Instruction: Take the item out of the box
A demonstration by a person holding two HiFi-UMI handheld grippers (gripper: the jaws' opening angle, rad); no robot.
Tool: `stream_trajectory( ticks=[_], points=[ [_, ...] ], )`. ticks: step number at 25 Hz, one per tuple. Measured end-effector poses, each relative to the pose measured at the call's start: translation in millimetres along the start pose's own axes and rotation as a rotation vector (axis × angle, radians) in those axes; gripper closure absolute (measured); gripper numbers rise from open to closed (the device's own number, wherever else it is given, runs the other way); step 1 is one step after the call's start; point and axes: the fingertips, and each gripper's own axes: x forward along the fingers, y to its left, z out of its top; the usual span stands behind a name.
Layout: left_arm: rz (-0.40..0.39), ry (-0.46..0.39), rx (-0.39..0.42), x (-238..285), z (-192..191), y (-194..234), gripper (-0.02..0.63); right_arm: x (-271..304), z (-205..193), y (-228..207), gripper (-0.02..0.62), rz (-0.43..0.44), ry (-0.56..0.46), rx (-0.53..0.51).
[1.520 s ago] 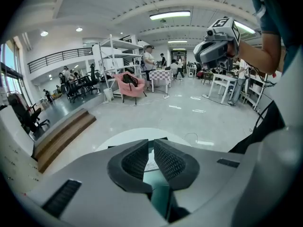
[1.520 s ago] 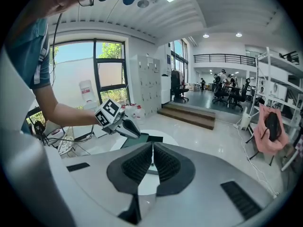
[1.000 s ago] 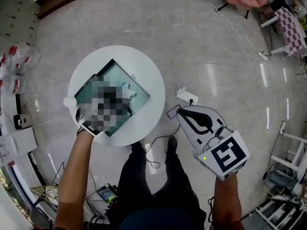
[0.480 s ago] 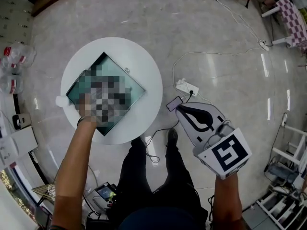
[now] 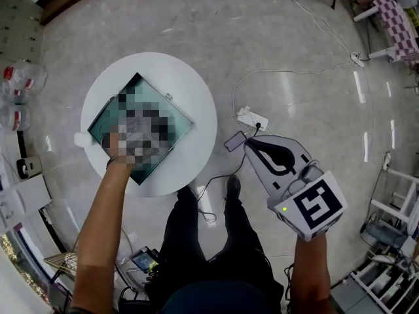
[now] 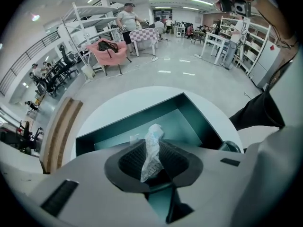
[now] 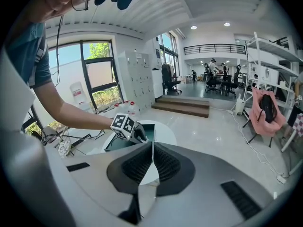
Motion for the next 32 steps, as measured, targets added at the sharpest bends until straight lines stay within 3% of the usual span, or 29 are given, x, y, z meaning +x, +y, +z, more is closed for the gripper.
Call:
stream_trajectory(
  ticks=[3, 16, 25, 32],
  points=[
    [0.046, -0.031, -0.011, -16.0, 8.3, 3.3, 0.545, -12.4, 12.1, -2.6, 0.555, -0.006, -0.008, -0.007],
    [0.196, -0.313, -0.190, -170.2, 46.8, -5.0, 0.563, -84.5, 95.4, 46.6, 0.555, 0.011, -0.051, -0.101],
    [0.297, -0.467, -0.256, -339.5, 61.0, -35.1, 0.565, -160.3, 159.1, 107.1, 0.555, 0.009, -0.091, -0.159],
    [0.387, -0.554, -0.282, -469.0, 48.4, -65.7, 0.565, -210.5, 210.9, 168.1, 0.555, 0.025, -0.134, -0.227]
  ],
)
